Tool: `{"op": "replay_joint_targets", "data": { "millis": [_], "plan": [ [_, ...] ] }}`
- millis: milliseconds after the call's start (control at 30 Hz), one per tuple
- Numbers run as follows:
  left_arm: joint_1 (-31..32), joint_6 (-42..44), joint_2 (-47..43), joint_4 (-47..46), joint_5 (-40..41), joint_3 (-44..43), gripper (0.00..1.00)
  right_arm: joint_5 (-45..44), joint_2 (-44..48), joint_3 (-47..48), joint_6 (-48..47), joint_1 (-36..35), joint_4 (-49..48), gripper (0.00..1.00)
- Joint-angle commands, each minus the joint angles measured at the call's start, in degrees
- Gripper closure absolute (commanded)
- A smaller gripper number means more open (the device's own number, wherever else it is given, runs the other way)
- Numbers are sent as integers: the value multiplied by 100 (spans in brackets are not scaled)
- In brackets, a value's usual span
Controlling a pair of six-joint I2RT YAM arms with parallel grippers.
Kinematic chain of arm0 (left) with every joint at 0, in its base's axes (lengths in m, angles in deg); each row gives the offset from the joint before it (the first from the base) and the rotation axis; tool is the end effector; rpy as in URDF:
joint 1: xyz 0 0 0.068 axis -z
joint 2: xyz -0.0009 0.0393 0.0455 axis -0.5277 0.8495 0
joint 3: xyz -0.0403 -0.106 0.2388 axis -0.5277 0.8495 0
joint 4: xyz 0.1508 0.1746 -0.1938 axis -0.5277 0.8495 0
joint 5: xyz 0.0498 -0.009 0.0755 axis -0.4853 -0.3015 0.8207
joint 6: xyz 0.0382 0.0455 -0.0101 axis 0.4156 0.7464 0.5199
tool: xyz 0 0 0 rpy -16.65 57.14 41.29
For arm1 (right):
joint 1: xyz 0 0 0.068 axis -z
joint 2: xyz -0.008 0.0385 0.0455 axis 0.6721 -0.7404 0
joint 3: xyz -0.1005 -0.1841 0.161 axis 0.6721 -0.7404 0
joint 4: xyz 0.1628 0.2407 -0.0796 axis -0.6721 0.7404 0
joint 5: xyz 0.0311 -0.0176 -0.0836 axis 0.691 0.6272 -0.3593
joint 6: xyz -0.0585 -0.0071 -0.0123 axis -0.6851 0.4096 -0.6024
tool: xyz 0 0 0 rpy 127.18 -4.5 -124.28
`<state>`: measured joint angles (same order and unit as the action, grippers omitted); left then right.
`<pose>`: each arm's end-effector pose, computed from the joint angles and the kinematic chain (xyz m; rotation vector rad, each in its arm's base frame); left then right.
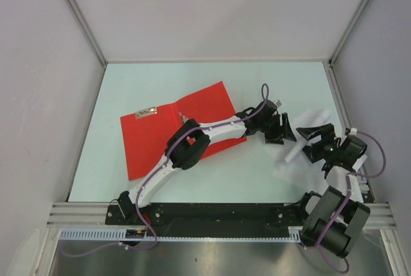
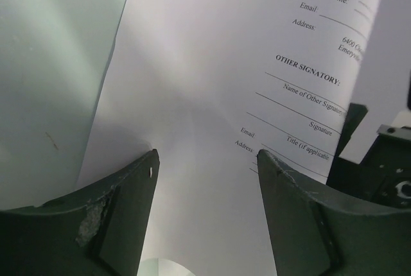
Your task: Put the files into the folder
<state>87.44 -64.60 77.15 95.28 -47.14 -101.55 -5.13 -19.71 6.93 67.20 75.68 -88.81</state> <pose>0.3284 -0.5101 0.1013 0.1875 2.6000 -1.3915 0.2108 -0.1017 0.1312 0.9928 1.8907 0.9722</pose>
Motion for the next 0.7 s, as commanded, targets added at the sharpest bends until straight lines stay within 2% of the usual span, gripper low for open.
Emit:
{"op": "replay_joint_targets", "data": {
  "millis": [0, 133, 300, 367, 467, 667],
  "plan": [
    [-92, -52, -152, 343, 4, 213, 30, 8, 692, -502, 550, -32, -489, 0],
    [-145, -122, -99, 247, -48, 205, 30, -89, 1414, -872, 858, -102, -463, 0],
    [-180, -175, -73, 220, -66, 222, 30, -423, 1952, -838, 771, -146, -138, 0],
    [-172, -175, -108, 203, -75, 266, 30, -528, 1847, -732, 648, -33, 247, 0],
    [-172, -123, -196, 220, -57, 319, 30, -792, 1513, -644, 358, 82, 704, 7],
    [-172, -26, -301, 220, -48, 372, 30, -1047, 968, -574, -47, 311, 863, 16]
  ]
}}
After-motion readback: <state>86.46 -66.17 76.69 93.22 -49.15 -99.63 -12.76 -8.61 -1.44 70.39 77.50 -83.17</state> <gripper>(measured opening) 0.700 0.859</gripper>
